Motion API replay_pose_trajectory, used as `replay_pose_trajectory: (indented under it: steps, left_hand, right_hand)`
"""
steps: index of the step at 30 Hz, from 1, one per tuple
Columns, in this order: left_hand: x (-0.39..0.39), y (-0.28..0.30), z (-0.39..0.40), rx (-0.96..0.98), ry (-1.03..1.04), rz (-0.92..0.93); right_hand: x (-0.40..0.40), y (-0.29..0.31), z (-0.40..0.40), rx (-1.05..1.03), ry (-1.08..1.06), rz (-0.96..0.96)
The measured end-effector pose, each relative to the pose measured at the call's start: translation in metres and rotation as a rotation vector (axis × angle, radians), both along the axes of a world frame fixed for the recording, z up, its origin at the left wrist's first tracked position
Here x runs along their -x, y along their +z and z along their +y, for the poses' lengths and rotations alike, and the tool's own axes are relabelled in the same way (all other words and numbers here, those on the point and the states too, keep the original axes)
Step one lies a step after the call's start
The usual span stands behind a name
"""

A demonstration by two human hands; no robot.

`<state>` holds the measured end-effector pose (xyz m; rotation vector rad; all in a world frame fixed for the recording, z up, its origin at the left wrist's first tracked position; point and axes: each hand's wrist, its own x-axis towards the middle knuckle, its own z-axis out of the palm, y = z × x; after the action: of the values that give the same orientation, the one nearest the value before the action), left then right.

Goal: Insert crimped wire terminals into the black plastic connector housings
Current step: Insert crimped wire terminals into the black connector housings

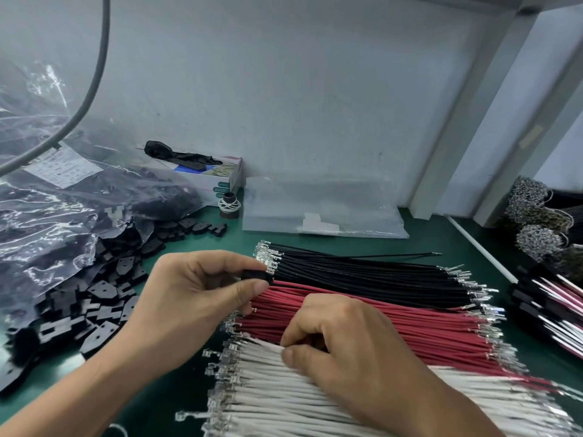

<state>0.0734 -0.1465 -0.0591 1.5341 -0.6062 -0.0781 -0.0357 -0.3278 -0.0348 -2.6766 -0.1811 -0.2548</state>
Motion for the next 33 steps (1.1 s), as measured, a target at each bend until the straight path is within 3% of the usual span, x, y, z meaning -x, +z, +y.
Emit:
replay_pose_trajectory:
  steps: [5, 10, 18, 22, 26, 30, 33]
  left_hand:
    - [-0.002, 0.0, 0.002, -0.012, -0.018, 0.018]
    - [-0.005, 0.0, 0.003, 0.056, -0.028, 0.138]
    - [-0.003, 0.005, 0.002, 0.11, -0.044, 0.201]
    - [-0.004, 0.005, 0.002, 0.09, -0.055, 0.212]
    - [-0.003, 0.004, 0.0, 0.078, -0.058, 0.25]
    - [0.001, 0.005, -0.001, 0.077, -0.072, 0.26]
    - [0.002, 0.006, -0.002, 0.064, -0.07, 0.266]
  right_hand:
    - [-0.001, 0.001, -0.002, -0.019, 0.036, -0.075]
    - [-0.003, 0.002, -0.014, -0.113, -0.06, -0.333]
    - [-0.006, -0.003, -0.017, -0.002, -0.04, -0.529]
    - [-0.004, 0.006, -0.018, 0.067, -0.079, -0.763]
    - [-0.001, 0.027, -0.026, -0.134, -0.188, -0.965]
    - [-0.009, 0.054, -0.05, -0.628, -0.267, -0.829]
    - [-0.017, 0.086, -0.066, -0.864, -0.234, -0.732]
